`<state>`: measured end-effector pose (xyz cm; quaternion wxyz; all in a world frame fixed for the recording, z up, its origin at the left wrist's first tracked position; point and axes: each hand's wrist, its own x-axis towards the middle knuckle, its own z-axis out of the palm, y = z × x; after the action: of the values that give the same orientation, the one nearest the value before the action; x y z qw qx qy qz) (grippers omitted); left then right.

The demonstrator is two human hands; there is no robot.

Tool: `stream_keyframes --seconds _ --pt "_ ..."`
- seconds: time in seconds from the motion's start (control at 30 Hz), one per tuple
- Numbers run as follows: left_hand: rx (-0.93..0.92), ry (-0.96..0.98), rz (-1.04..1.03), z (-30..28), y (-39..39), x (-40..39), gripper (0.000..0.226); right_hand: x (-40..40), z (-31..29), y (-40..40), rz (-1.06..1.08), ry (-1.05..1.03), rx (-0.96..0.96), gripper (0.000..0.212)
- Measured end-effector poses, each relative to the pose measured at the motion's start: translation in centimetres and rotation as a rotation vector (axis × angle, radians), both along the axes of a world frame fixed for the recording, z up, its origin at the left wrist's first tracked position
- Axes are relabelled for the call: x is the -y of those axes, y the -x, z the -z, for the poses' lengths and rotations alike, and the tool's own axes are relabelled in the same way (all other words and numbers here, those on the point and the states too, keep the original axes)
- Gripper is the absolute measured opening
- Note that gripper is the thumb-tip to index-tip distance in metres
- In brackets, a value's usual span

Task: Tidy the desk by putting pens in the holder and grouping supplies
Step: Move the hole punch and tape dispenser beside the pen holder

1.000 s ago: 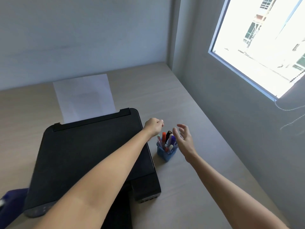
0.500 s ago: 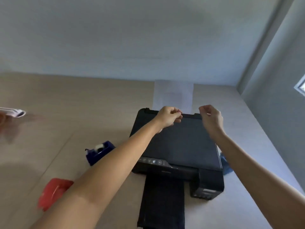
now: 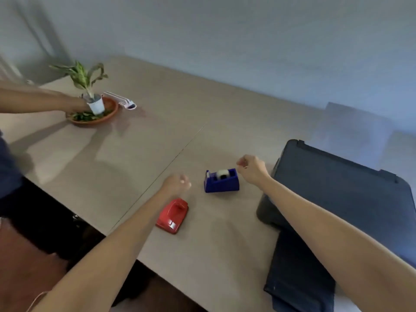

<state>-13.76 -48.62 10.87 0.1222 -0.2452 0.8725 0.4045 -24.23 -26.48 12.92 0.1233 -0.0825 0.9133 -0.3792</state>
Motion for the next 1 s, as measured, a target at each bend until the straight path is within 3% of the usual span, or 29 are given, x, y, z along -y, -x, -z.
stream_keyframes --seconds 0.07,0.13,0.2,0.27,0.37,0.47,0.77,1.0 --pt "0.125 0.087 -0.053 3.2 -1.5 2.8 0.061 1.9 2.3 0.5 -0.081 -0.168 0.040 0.028" --pt "0.232 0.128 -0.097 7.5 -2.3 5.3 0.073 3.1 4.5 1.2 -0.148 -0.321 0.031 0.040" --pt "0.289 0.075 -0.108 9.8 -3.2 6.6 0.063 4.1 6.5 2.2 -0.180 -0.414 0.021 0.056" --pt "0.255 -0.004 -0.089 8.9 -4.4 6.1 0.036 4.2 8.3 3.4 -0.217 -0.484 0.021 0.070" --pt "0.187 -0.190 -0.142 9.2 -4.5 6.4 0.009 4.6 10.8 5.2 -0.263 -0.581 0.017 0.065" --pt "0.165 -0.338 -0.163 9.0 -4.6 7.1 0.008 5.0 11.4 5.6 -0.265 -0.568 0.026 0.060" --pt "0.212 -0.468 -0.150 7.5 -4.0 7.4 0.008 5.3 10.1 3.2 -0.216 -0.484 0.144 0.050" --pt "0.101 -0.575 -0.075 -0.7 0.6 4.3 0.018 0.4 -1.2 3.5 -0.148 -0.343 -0.035 0.043"
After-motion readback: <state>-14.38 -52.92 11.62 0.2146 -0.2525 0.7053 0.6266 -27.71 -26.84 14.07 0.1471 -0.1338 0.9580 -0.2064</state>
